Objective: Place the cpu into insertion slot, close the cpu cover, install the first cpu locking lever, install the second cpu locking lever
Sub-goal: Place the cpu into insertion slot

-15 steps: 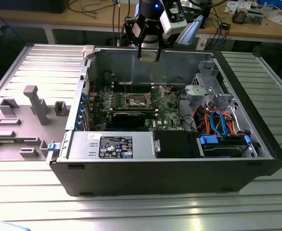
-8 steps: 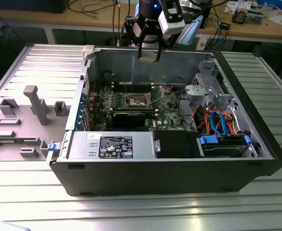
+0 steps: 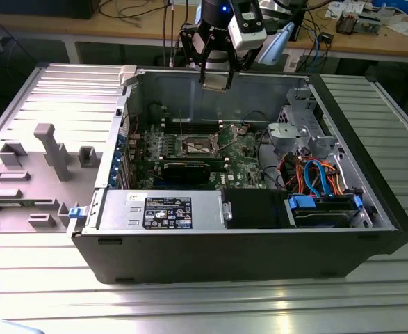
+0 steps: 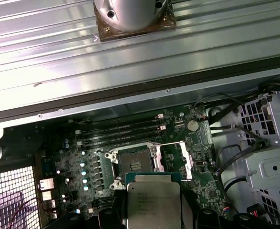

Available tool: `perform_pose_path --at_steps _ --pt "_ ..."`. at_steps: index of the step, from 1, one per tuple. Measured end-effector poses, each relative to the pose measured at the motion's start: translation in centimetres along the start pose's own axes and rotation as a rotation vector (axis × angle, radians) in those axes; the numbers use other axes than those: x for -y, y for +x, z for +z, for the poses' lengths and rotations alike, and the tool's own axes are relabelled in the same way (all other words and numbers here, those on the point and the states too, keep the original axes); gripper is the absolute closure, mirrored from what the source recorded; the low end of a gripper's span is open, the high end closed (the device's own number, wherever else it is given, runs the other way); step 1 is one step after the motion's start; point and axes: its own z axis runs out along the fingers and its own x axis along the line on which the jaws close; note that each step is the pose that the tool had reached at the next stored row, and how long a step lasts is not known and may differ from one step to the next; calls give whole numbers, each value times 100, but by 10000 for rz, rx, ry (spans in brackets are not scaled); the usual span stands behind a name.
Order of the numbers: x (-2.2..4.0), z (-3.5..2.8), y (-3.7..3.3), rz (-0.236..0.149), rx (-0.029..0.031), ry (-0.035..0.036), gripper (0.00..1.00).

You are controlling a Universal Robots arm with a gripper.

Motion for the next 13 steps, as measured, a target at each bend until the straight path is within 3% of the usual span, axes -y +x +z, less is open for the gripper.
perform_pose_path --at_steps 8,13 --pt "0 0 0 21 2 0 46" --pt "0 0 0 316 28 -6 46"
